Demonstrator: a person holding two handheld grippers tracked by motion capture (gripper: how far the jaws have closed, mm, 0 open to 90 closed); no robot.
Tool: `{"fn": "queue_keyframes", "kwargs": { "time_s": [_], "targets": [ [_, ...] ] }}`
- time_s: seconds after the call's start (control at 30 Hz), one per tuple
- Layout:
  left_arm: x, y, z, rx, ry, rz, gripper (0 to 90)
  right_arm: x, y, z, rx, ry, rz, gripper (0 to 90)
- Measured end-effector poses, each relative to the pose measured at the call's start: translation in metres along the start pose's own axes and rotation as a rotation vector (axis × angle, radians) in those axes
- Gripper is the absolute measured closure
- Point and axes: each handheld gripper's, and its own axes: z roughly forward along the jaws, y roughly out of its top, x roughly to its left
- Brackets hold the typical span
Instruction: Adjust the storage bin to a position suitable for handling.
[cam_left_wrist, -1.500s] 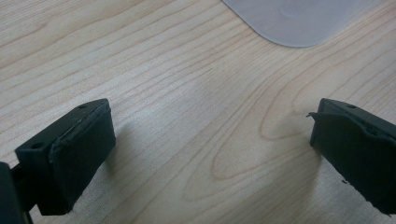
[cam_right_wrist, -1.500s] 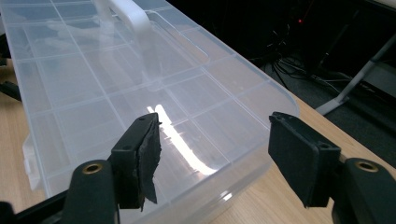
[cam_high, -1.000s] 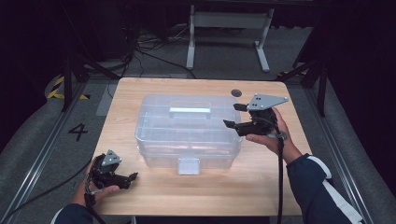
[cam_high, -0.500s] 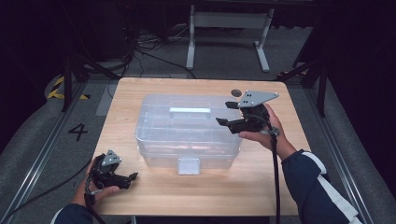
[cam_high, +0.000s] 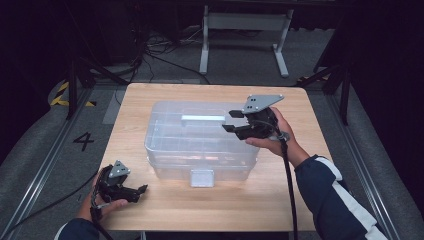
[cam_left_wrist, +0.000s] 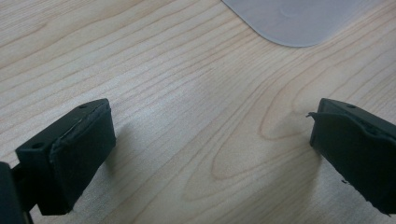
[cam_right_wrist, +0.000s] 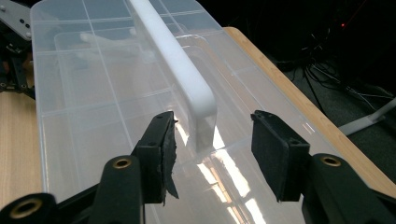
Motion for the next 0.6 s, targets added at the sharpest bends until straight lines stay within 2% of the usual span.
{"fn": "queue_keyframes", "kwargs": {
  "time_s": [0.23, 0.4, 0.6],
  "targets": [
    [0.0, 0.0, 0.0, 0.0, 0.0, 0.0, 0.5, 0.002, 0.004, 0.007, 0.021, 0.007, -0.01, 58.5],
    [0.0, 0.0, 0.0, 0.0, 0.0, -0.003, 0.5, 0.004, 0.008, 0.014, 0.058, -0.022, -0.021, 65.3],
    [0.0, 0.0, 0.0, 0.0, 0.0, 0.0, 0.5, 0.007, 0.011, 0.019, 0.076, -0.015, -0.034, 74.2]
  ]
}}
